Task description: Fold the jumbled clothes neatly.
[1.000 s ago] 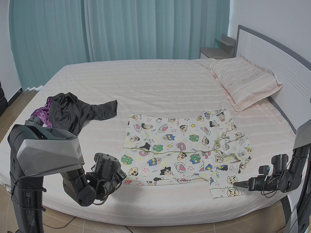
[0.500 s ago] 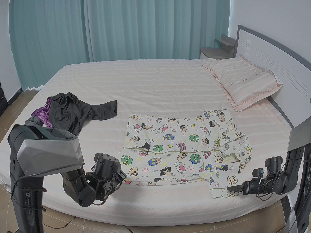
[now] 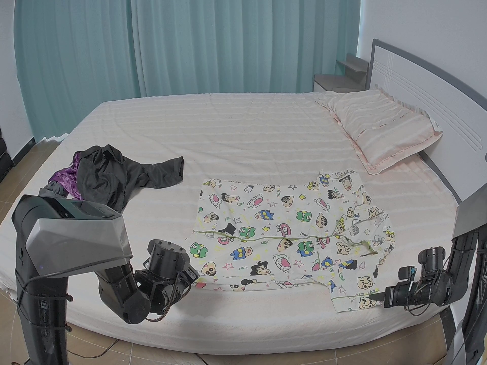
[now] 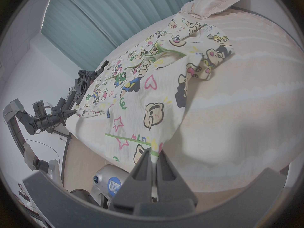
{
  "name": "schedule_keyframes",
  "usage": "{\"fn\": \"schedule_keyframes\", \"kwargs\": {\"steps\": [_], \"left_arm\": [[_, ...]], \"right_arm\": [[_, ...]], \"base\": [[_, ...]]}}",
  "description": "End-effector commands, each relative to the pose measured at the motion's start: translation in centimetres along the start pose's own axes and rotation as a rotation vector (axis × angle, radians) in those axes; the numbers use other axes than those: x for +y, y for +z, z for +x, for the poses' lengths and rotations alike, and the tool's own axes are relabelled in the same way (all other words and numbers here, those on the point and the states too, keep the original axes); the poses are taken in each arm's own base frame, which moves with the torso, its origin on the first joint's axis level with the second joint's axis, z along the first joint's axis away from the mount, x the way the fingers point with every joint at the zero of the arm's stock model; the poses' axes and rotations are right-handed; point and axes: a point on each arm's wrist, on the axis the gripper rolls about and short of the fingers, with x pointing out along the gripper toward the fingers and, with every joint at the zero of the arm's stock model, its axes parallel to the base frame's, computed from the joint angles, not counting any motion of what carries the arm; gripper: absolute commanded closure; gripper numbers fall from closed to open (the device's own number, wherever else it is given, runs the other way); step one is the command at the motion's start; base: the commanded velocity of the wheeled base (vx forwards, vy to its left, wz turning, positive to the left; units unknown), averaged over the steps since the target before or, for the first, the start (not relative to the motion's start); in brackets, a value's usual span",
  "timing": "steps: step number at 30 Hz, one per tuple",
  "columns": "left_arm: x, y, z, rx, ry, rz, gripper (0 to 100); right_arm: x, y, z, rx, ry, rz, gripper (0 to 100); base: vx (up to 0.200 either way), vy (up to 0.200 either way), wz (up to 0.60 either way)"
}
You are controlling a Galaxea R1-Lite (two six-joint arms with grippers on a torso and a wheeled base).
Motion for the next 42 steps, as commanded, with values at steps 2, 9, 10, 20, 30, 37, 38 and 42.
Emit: {"fn": "schedule_keyframes", "kwargs": {"steps": [2, 9, 10, 20, 30, 37, 38, 42], "left_arm": [[-0.1, 0.0, -0.1, -0.003, -0.003, 0.002, 100], [-0.2, -0.1, -1.7, 0.004, -0.013, 0.014, 100], [-0.2, -0.1, -1.9, 0.002, -0.016, 0.013, 100], [-0.2, -1.0, -4.1, -0.005, -0.014, 0.050, 100], [1.2, -2.0, -5.1, 0.033, 0.032, 0.092, 100], [1.6, -2.1, -5.6, 0.041, 0.043, 0.101, 100], [1.7, -2.1, -5.8, 0.043, 0.045, 0.103, 100], [2.0, -2.3, -6.1, 0.051, 0.052, 0.113, 100]], "right_arm": [[-0.1, -0.2, -0.9, -0.008, -0.003, 0.017, 100], [1.5, -0.2, -4.2, -0.057, 0.035, 0.004, 100], [1.7, -0.2, -4.5, -0.060, 0.035, 0.002, 100], [2.9, -1.7, -7.6, -0.078, 0.041, 0.029, 100], [3.8, -2.4, -9.4, -0.025, 0.037, 0.026, 100], [3.8, -3.0, -9.9, 0.013, 0.029, 0.022, 100], [3.7, -3.2, -10.0, 0.020, 0.026, 0.025, 100], [3.5, -3.6, -10.4, 0.039, 0.015, 0.019, 100]], "base": [[0.000, 0.000, 0.00], [0.000, 0.000, 0.00], [0.000, 0.000, 0.00], [0.000, 0.000, 0.00], [0.000, 0.000, 0.00], [0.000, 0.000, 0.00], [0.000, 0.000, 0.00], [0.000, 0.000, 0.00]]}}
